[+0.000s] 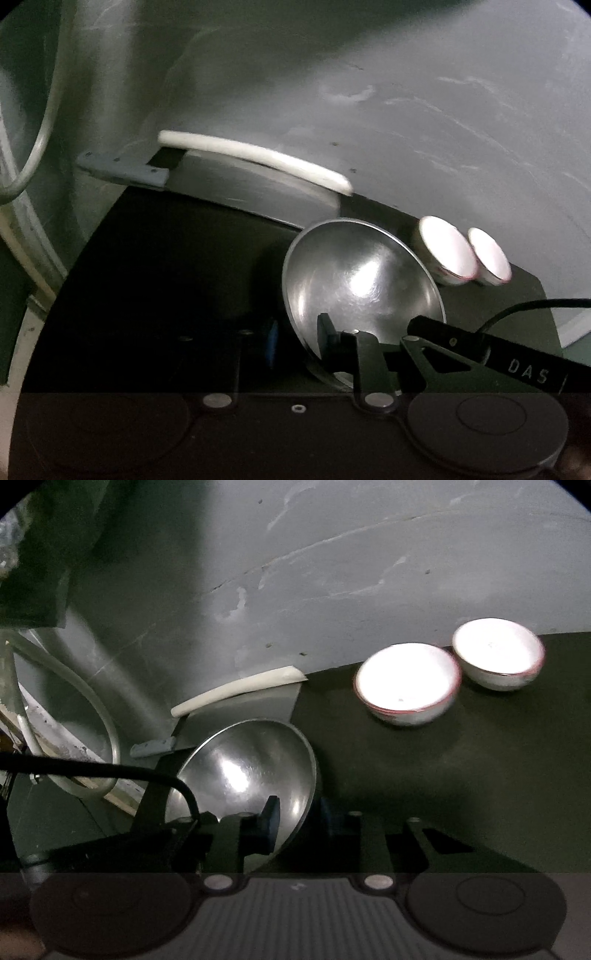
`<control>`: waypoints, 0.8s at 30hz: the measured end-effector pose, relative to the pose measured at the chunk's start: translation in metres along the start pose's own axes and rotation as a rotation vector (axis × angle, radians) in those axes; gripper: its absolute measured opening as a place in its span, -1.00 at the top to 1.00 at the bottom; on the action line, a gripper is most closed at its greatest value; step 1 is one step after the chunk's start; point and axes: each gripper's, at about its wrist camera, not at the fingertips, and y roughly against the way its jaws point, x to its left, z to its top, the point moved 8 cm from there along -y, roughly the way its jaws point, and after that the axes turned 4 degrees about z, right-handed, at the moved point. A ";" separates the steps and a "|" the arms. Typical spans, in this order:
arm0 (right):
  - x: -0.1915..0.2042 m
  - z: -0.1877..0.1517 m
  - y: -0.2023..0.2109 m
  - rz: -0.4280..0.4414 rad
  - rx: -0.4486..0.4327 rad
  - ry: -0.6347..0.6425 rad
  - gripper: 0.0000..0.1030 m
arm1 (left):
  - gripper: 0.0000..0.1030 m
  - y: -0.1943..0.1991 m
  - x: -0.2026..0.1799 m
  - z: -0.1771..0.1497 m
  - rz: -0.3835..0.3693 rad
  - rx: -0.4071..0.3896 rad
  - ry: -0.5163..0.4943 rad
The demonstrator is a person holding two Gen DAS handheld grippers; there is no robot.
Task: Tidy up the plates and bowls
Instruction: 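Move the left tool to the small handled steel bowl and grasp its rim, then carry the steel bowl beside the stacked plates, lower it, open the left tool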
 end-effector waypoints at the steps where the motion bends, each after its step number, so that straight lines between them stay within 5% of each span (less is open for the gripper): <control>1: -0.003 -0.001 0.008 -0.005 -0.011 0.000 0.49 | 0.55 0.004 -0.006 -0.002 -0.005 -0.005 -0.012; 13: -0.082 -0.013 0.138 -0.037 -0.160 -0.040 0.49 | 0.55 0.055 -0.125 -0.062 -0.087 -0.063 -0.143; 24: -0.213 -0.045 0.276 -0.059 -0.158 0.001 0.49 | 0.52 0.090 -0.283 -0.172 -0.110 -0.052 -0.122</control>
